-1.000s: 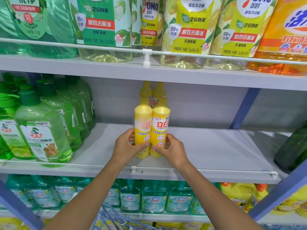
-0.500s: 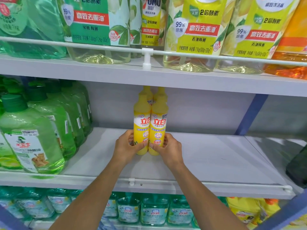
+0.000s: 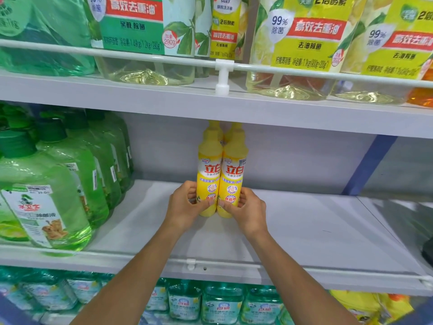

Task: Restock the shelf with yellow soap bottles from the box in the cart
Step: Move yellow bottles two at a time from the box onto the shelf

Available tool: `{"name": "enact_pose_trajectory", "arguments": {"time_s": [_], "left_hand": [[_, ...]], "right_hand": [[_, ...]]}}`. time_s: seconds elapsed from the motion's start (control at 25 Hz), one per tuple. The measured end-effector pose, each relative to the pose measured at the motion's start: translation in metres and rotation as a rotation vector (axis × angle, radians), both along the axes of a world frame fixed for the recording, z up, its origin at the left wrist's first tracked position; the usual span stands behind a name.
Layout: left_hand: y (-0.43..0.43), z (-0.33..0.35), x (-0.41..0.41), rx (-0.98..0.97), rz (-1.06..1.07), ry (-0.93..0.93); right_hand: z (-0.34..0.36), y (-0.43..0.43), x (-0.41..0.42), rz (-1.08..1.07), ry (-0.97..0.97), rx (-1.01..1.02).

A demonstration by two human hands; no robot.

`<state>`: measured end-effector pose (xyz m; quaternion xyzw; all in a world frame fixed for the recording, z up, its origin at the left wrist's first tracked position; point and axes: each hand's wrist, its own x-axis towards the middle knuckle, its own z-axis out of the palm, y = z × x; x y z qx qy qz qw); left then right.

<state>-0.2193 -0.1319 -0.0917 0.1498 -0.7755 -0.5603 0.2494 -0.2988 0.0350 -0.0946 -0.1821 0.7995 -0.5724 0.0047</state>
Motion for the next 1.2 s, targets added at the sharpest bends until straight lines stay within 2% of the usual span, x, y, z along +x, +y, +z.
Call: {"name": "enact_pose_trajectory", "arguments": {"time_s": [0.2, 0.68, 1.2], "left_hand": [[-0.002, -0.001, -0.009, -0.061, 0.034, 0.0], [0.001, -0.003, -0.026, -0.012, 0.101, 0.013], [0.003, -0.003, -0.032, -0.036, 0.097, 0.002]], "right_hand": [[-0.001, -0.003, -0.012, -0.031, 0.04, 0.075], [-0.005, -0.011, -0.027, -0.052, 0.023, 0.018], [-0.014, -0.014, -0.041, -0.038, 0.037, 0.067]]}}
